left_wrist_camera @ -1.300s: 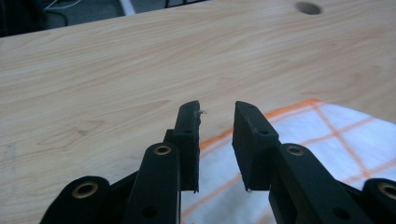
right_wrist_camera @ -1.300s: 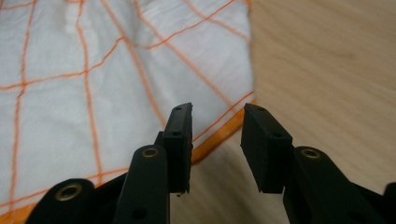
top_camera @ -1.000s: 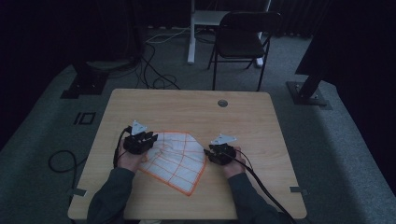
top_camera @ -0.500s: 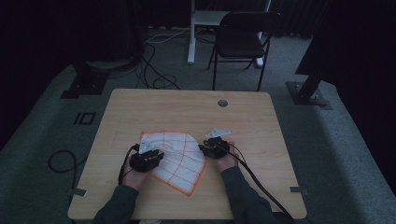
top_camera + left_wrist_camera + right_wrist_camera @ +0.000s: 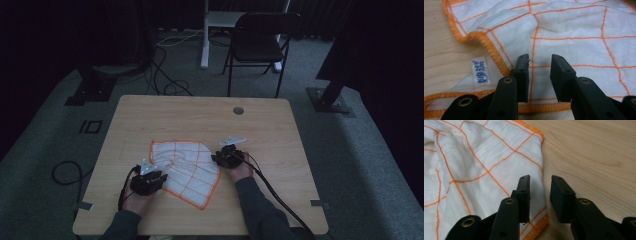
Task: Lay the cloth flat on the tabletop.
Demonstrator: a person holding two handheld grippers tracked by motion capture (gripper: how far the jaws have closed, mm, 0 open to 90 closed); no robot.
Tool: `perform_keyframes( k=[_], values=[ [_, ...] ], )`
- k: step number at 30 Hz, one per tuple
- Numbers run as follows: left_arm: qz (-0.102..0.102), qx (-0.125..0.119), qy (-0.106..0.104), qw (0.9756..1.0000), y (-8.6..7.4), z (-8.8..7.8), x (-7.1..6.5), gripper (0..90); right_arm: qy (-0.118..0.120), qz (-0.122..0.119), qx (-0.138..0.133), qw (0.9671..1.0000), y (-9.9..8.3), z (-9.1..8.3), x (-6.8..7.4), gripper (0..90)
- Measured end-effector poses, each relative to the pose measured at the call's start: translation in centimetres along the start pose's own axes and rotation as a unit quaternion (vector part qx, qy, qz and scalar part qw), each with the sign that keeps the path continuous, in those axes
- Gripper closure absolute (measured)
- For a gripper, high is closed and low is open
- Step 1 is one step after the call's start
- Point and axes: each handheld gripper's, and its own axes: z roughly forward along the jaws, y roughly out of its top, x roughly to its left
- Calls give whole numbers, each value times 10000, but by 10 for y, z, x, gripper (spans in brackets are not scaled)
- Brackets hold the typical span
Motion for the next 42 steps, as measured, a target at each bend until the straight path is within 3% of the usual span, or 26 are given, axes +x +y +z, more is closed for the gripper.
perform_keyframes(
  k=[3,9,16,21,29,35,39,42],
  values=[
    [-9,67,48,10000,0,0,-1,690,20,9,15,10000,0,1,-1,706],
    [-51,110,63,9999,-3,-3,-2,697,117,-43,21,9999,1,0,0,860],
    [-125,115,-92,9998,-11,-11,-9,696,-54,-120,-86,9999,4,-7,0,878],
    [-120,115,-128,9998,-12,-12,-13,693,22,-173,-255,9995,9,-16,6,877],
    [-95,35,-117,9999,-10,-12,-15,692,338,-552,-421,9970,13,-24,39,876],
    [-58,-12,-109,9999,-8,-12,-16,692,619,-867,-443,9933,13,-26,67,876],
    [-63,-16,-100,9999,-8,-12,-16,692,813,-1165,-347,9892,10,-24,85,876],
    [-53,-11,-100,9999,-8,-12,-16,692,1067,-1395,-18,9845,4,-15,96,831]
  ],
)
